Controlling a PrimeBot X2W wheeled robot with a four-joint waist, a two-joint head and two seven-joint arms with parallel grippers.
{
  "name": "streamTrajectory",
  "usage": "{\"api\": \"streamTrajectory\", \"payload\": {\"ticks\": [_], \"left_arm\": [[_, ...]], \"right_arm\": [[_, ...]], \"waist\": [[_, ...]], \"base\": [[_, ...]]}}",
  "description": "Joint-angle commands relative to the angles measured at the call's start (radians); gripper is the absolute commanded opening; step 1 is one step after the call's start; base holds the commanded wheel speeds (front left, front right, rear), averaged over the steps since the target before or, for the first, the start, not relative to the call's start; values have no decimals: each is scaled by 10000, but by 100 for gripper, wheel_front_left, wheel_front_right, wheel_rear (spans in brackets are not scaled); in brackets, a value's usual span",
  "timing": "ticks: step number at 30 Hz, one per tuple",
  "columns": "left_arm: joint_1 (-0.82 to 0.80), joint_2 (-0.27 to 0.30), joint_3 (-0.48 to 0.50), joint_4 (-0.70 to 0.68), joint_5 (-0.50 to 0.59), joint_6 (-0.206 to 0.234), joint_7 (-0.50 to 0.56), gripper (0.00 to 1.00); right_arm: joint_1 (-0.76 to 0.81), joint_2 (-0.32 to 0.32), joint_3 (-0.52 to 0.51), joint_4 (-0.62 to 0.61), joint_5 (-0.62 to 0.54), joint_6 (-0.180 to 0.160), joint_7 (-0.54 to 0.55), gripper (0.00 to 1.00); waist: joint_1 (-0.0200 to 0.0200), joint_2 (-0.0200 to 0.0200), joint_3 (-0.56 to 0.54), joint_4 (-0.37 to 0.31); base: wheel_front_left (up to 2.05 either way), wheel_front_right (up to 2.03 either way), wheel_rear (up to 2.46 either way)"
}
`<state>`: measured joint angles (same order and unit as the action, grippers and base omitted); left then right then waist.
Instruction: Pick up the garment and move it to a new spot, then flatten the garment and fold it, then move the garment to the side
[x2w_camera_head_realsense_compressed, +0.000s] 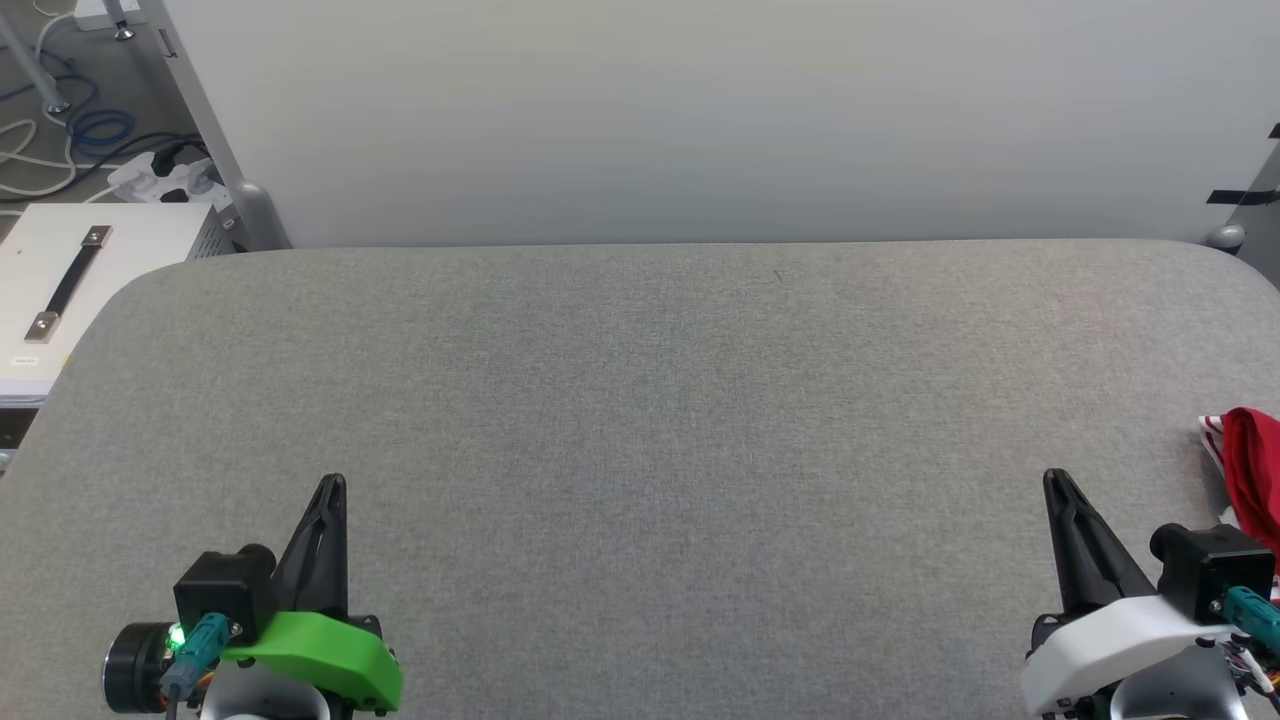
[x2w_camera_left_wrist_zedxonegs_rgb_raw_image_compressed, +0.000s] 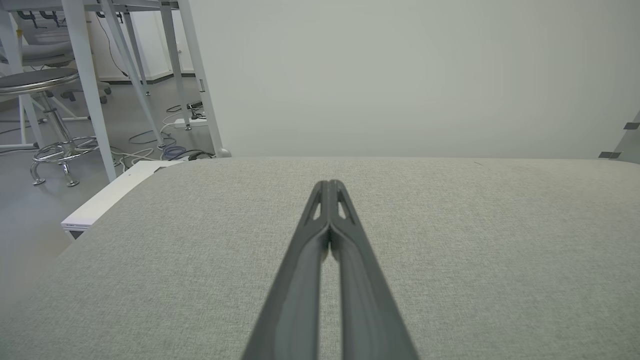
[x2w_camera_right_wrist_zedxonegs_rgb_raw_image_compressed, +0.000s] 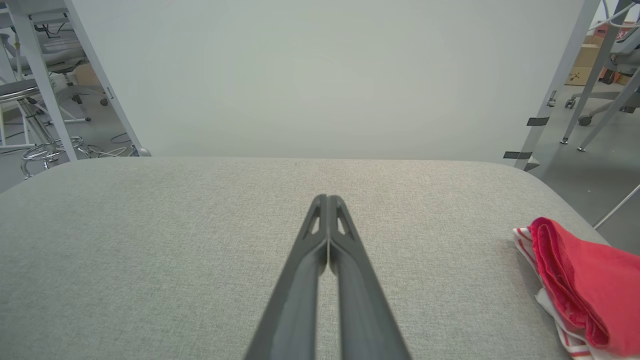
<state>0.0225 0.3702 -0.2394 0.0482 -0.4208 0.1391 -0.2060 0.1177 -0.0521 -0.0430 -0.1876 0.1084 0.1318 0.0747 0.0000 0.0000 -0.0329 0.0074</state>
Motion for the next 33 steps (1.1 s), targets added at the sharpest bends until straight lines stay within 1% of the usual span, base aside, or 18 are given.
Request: {"api": "streamTrajectory", "payload": {"ticks": [1, 33], "left_arm": [[-43, -149, 123, -62, 163, -84, 66, 0], [-101, -1127, 851, -197, 1461, -503, 705, 0]], "right_arm": [[-208, 5, 30, 88, -67, -2, -89, 0], [-519, 10, 158, 661, -393, -5, -300, 0]], "waist": [[0, 0, 5, -1], [0, 0, 109, -24]], "base": [[0, 0, 0], [0, 0, 0]]}}
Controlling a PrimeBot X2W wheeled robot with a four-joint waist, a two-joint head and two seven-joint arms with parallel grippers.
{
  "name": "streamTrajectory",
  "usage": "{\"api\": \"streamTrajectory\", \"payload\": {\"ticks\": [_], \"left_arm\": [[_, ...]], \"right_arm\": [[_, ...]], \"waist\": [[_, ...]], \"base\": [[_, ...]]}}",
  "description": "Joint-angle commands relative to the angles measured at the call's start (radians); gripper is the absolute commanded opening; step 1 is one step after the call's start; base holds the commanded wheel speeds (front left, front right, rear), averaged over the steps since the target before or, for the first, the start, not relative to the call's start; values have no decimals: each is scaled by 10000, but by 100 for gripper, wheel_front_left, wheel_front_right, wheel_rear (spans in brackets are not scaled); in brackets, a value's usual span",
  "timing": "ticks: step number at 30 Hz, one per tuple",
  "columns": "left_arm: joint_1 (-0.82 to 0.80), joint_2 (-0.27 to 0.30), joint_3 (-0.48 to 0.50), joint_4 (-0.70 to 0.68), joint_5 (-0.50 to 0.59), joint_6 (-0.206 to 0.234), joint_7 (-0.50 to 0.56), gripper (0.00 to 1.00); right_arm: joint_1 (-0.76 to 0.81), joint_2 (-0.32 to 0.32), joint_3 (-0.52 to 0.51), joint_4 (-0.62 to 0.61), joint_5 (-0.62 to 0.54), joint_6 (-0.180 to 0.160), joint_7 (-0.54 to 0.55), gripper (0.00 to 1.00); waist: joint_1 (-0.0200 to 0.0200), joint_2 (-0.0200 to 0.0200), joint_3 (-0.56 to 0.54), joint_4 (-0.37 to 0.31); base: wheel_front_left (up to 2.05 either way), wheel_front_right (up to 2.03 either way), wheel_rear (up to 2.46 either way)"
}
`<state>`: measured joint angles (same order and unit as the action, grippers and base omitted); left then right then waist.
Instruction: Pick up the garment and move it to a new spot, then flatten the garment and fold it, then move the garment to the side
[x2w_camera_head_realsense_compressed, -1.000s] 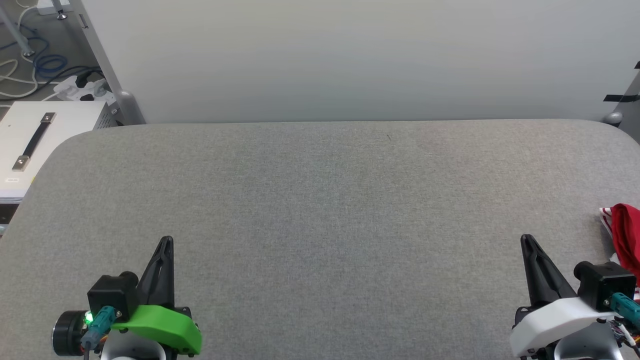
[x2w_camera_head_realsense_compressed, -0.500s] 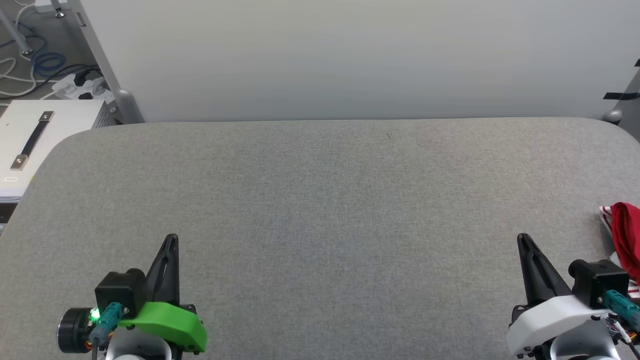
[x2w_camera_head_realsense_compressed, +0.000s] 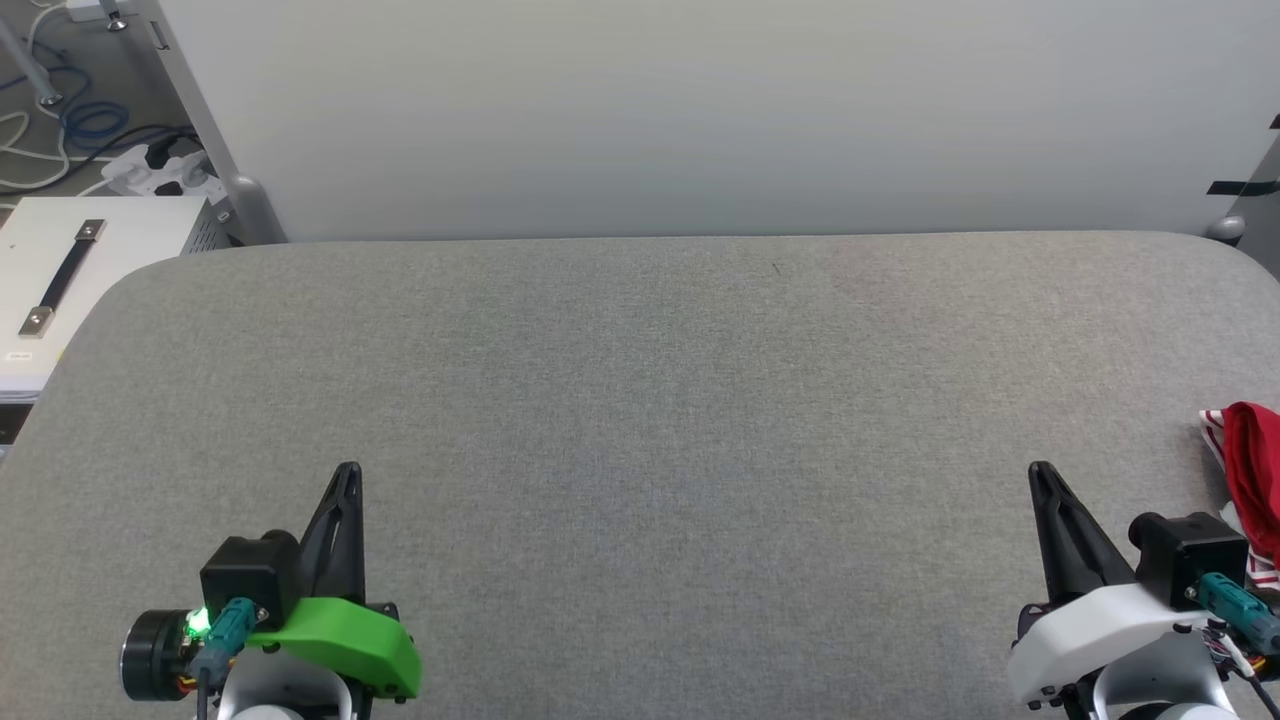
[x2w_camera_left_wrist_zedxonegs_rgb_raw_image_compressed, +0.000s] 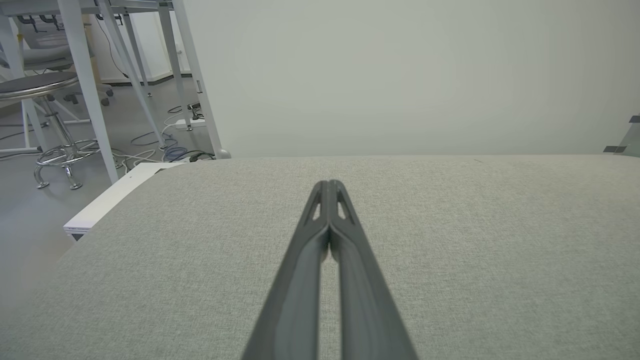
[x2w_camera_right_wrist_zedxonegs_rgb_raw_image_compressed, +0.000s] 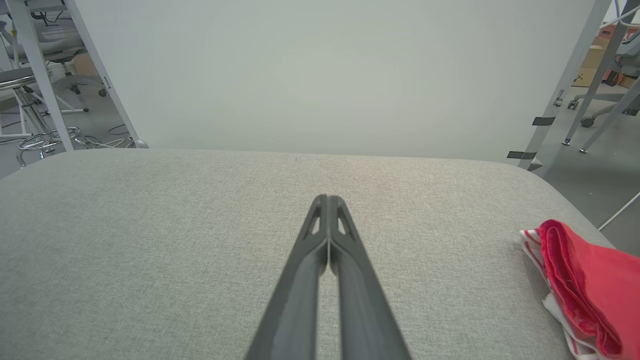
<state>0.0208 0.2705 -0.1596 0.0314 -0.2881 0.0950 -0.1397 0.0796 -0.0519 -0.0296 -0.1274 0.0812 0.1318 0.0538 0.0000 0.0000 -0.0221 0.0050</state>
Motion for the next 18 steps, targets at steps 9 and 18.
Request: {"api": "streamTrajectory", "payload": {"ticks": [9, 18], "left_arm": [[-101, -410, 262, -67, 505, -182, 225, 0], [-117, -681, 464, -104, 865, -298, 402, 0]], "right_arm": [[-227, 9, 61, 223, -214, -6, -151, 0], [-313, 10, 96, 382, -305, -7, -210, 0]], "waist": [[0, 0, 31, -7], [0, 0, 60, -13]], "base": [[0, 0, 0], [0, 0, 0]]}}
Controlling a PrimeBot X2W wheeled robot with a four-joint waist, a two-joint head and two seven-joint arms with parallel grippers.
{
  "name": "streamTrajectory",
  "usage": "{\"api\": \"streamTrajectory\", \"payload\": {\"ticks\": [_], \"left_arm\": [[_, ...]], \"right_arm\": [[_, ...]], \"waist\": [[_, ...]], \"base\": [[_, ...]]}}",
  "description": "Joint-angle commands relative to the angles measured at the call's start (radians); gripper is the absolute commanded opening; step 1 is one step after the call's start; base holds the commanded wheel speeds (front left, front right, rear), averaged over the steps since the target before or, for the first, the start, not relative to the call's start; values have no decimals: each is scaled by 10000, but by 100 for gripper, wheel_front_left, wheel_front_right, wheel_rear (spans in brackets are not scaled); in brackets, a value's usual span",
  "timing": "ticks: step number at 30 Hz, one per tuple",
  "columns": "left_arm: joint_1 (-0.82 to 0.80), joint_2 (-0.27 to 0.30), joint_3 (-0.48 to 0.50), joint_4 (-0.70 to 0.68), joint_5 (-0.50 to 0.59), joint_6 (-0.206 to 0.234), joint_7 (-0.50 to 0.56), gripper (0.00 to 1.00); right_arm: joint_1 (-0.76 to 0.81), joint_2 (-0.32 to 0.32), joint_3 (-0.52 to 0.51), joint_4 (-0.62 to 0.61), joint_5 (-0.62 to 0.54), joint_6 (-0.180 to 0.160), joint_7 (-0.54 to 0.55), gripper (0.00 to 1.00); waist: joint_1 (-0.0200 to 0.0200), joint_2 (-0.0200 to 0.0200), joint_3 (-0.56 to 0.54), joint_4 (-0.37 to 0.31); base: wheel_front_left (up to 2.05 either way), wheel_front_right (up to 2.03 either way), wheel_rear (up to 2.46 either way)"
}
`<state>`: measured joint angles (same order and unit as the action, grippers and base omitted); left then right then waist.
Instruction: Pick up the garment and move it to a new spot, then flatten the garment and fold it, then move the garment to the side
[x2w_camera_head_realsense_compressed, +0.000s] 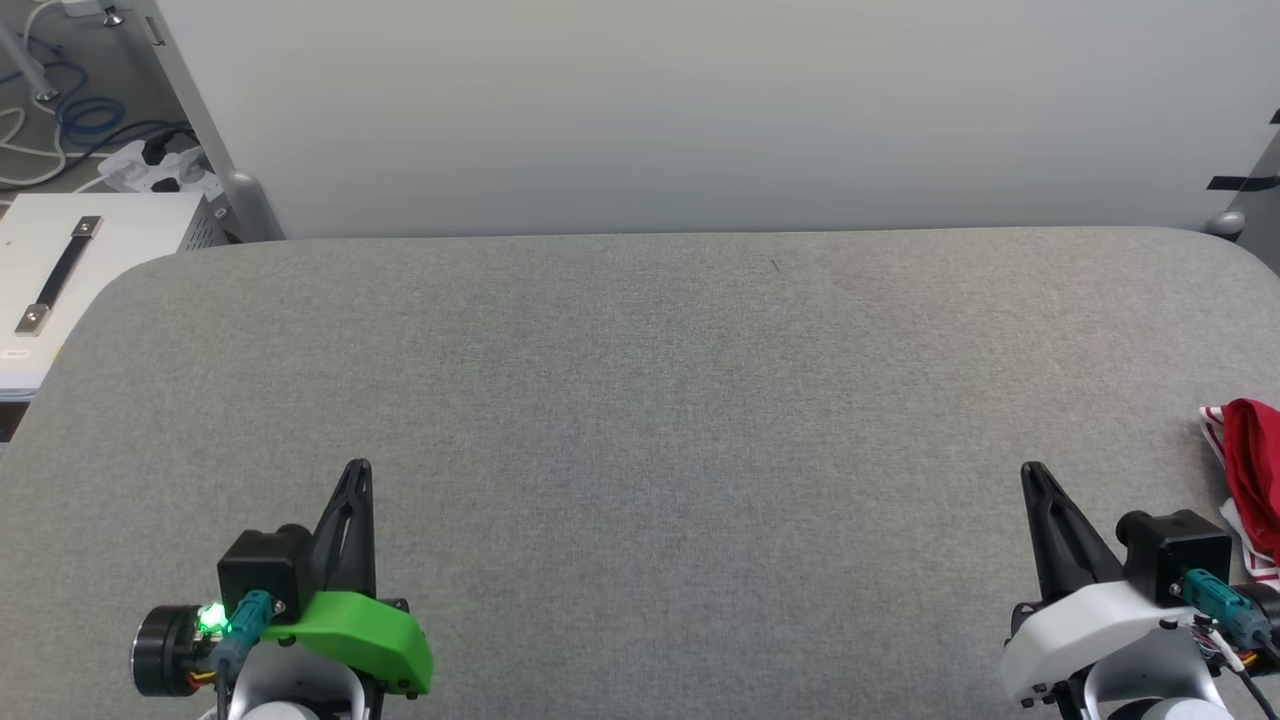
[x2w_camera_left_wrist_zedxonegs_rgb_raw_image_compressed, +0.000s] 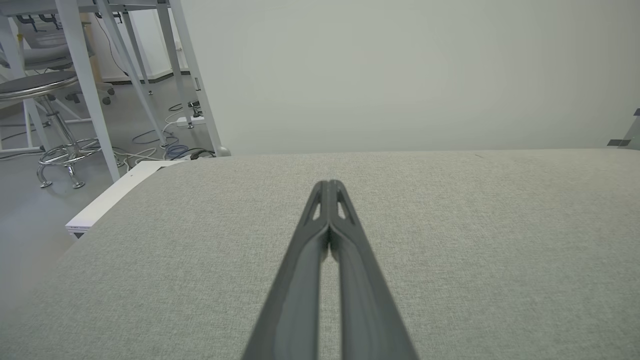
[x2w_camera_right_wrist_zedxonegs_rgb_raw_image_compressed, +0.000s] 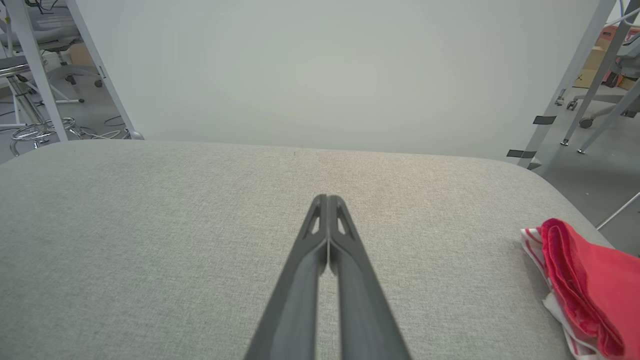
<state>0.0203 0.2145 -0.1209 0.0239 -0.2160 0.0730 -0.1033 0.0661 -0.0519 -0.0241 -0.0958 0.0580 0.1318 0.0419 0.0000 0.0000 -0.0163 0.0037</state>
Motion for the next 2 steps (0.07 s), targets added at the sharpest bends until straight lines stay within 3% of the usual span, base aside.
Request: {"api": "streamTrajectory", "payload": {"ticks": [1, 2], "left_arm": [[-114, -156, 102, -34, 189, -92, 60, 0], [-116, -183, 122, -38, 225, -104, 78, 0]], "right_arm": [[-189, 10, 45, 86, -84, -7, -98, 0], [-197, 10, 49, 102, -93, -7, -104, 0]], "waist": [[0, 0, 5, -1], [0, 0, 8, -2]], "base": [[0, 0, 0], [0, 0, 0]]}}
